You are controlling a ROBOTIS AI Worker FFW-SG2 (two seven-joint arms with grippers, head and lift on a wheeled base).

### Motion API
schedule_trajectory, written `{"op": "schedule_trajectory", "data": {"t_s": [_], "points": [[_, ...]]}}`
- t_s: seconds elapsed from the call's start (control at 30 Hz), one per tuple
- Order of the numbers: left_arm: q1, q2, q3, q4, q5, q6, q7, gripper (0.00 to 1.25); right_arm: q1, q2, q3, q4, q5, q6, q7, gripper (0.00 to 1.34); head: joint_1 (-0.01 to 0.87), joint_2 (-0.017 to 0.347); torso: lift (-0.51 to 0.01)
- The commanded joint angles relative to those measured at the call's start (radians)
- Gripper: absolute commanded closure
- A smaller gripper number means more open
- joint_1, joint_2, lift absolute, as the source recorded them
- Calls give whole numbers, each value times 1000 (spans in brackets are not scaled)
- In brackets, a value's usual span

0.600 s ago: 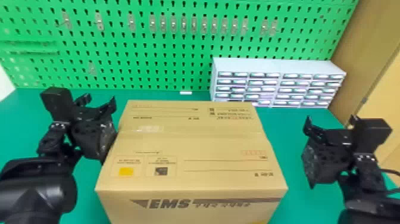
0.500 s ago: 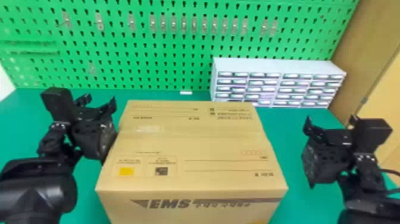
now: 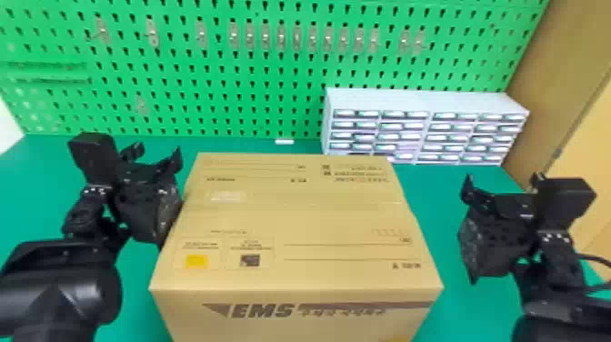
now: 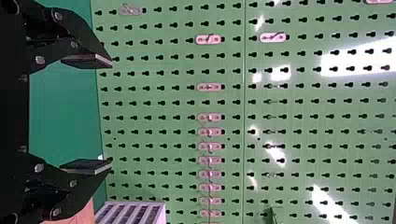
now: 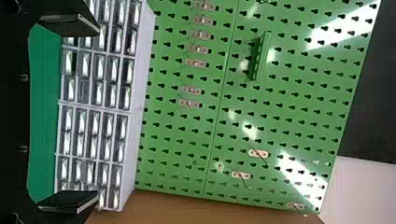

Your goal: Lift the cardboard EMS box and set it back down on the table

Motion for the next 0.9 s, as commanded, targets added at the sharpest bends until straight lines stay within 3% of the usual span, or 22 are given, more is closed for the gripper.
{"op": "schedule_trajectory", "data": {"t_s": [0.0,0.87], "points": [[-1,0,1,0,1,0,0,487,-2,0,1,0,0,0,0,75,678,-14,1],[1,0,1,1,1,0,0,487,-4,0,2,2,5,0,-2,75,678,-14,-46]]}}
